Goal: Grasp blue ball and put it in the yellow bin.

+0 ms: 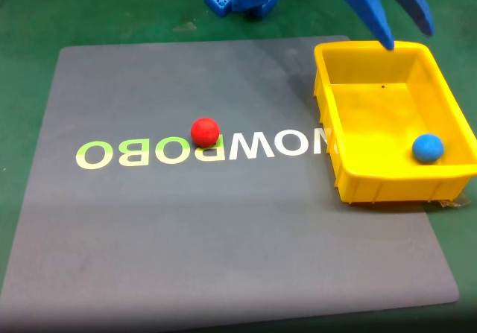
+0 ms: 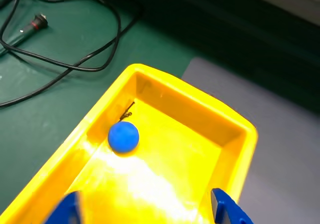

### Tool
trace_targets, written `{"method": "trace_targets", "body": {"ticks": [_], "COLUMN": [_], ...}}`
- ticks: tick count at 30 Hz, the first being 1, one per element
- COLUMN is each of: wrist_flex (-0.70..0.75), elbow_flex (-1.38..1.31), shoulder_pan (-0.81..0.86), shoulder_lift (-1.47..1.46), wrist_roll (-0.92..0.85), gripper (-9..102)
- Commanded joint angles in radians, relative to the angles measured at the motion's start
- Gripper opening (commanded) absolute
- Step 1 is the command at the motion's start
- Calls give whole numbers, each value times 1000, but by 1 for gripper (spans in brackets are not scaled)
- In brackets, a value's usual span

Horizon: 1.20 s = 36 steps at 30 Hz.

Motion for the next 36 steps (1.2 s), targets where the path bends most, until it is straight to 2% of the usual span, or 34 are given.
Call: {"method": "trace_targets", "body": {"ticks": [1, 4, 9, 13, 16, 23, 32, 36], "wrist_flex": [44, 64, 58, 72, 166, 364, 612, 649], "elbow_flex": [55, 216, 620, 931, 1078, 1239, 1374, 1396], "shoulder_pan": [58, 110, 215, 287, 339, 445, 494, 499], "shoulder_lift": [173, 328, 655, 943, 1120, 1331, 1555, 1559], "wrist_roll": [15, 11, -49, -78, -91, -67, -60, -57], "gripper": [20, 10, 0, 0, 0, 0, 0, 0]}}
